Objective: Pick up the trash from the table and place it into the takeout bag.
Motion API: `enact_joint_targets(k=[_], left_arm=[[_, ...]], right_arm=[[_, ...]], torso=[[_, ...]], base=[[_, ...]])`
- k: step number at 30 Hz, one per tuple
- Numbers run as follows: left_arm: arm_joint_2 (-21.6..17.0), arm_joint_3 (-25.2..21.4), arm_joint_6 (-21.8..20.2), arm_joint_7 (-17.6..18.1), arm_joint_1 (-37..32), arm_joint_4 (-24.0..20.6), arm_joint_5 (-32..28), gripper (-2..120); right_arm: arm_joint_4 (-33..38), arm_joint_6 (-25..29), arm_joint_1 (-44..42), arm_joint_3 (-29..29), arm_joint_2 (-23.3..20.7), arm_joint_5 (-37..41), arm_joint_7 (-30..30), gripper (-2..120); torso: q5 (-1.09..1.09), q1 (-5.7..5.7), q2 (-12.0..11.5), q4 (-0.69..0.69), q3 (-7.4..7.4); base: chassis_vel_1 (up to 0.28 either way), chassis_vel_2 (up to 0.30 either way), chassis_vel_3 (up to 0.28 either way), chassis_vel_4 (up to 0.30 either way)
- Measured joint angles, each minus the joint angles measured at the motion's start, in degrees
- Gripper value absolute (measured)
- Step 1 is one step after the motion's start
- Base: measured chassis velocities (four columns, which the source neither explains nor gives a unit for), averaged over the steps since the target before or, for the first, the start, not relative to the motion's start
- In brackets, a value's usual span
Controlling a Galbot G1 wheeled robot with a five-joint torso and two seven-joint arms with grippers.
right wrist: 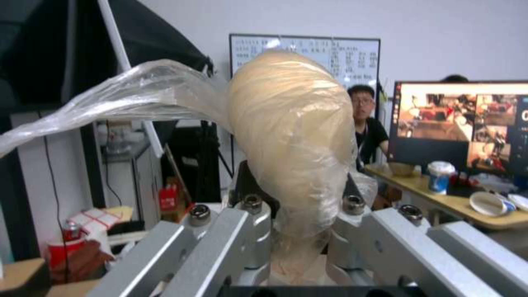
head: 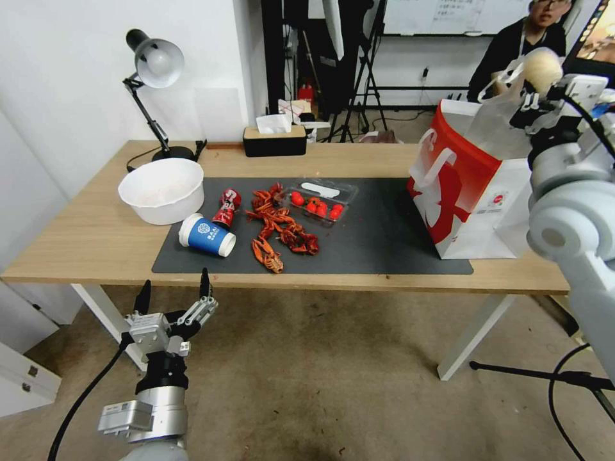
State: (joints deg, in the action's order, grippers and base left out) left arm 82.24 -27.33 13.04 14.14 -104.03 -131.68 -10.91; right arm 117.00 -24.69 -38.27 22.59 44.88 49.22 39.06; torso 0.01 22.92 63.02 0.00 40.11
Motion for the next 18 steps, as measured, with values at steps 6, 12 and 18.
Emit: enact_joint_targets(k=[6,12,18], left_arm=[[0.10,0.04,0.11,0.00,0.03,0.34,0.03,100],[0.12,0.00,-0.42,1.19,0.21,0.29,-0.05,100],[0.00,0.00,-0.68,1.33,0.05,0.16,-0.01,100]], right_arm=[[-0.94,-2.73,0.00,-0.34,0.21,2.08,0.82,9],[-1.75,-3.20,-0.62,-0.38,0.35,2.22,1.19,28],[-1.67,-3.92,-1.10,-0.29,0.18,2.79,1.45,55]], torso=[[0.00,0.00,0.00,0.00,0.00],[-0.01,0.00,0.00,0.00,0.00],[0.00,0.00,0.00,0.00,0.00]], base=[[0.000,0.000,0.000,0.000],[0.000,0.000,0.000,0.000],[0.000,0.000,0.000,0.000]])
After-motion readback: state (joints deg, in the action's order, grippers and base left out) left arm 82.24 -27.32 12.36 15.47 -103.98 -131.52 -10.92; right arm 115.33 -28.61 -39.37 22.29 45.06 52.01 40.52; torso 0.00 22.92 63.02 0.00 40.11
